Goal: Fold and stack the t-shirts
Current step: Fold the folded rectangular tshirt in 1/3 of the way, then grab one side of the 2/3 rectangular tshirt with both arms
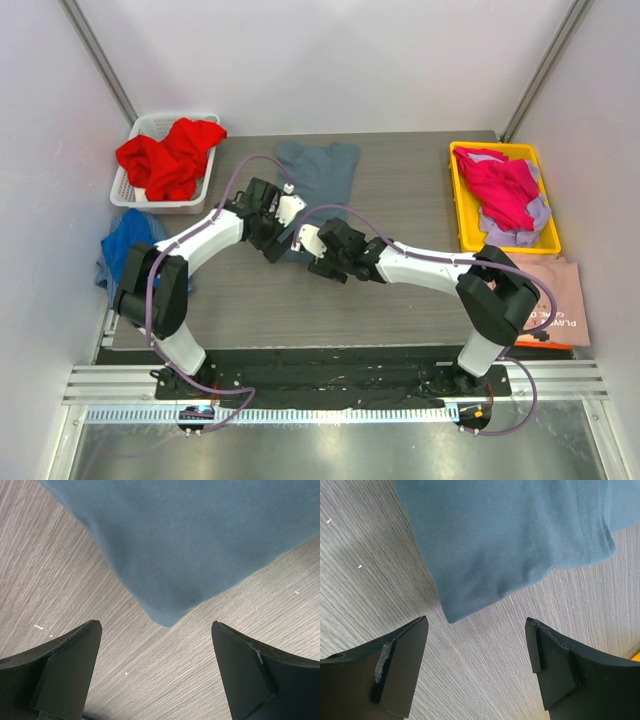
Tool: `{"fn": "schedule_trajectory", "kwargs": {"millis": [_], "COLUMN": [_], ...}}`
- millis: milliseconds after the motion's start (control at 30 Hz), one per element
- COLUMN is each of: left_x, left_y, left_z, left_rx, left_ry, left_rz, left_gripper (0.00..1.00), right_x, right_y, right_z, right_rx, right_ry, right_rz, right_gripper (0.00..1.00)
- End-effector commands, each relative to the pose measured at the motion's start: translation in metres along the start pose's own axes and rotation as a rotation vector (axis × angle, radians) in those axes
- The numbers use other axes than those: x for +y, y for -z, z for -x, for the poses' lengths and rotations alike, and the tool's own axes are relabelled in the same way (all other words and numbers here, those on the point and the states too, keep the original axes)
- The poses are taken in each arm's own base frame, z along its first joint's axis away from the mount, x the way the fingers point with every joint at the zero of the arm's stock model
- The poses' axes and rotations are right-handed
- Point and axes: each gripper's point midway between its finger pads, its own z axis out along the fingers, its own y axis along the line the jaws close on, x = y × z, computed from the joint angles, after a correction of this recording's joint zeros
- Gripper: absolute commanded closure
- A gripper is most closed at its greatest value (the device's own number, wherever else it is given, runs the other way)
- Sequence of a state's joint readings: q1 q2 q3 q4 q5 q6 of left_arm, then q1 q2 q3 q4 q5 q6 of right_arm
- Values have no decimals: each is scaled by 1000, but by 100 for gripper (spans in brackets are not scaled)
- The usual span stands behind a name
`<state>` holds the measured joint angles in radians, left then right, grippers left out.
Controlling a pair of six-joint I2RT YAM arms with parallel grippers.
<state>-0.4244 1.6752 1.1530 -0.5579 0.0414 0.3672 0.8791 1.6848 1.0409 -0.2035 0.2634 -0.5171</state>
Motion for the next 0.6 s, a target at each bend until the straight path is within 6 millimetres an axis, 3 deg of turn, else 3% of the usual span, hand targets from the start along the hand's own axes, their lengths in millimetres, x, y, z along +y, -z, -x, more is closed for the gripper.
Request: {"fn": "schedule_trajectory", "kwargs": {"millis": [0,233,567], "left_x": [-7,-19,-14], "left_y": [-6,-13,-27], "left_z": [3,-2,-9], "left_rx": [-18,4,48], "left_ry": [25,40,21], "left_rz": [-49,-111,-103], "left_gripper": [4,6,17], "right_x": [-6,2,4], "right_y": [-1,-5,-13], "right_z": [18,14,10], "right_rx": [-45,-34,-12], "right_ry": [-18,-24,-3], "right_rz": [-18,9,15], "right_gripper": [15,17,22]}}
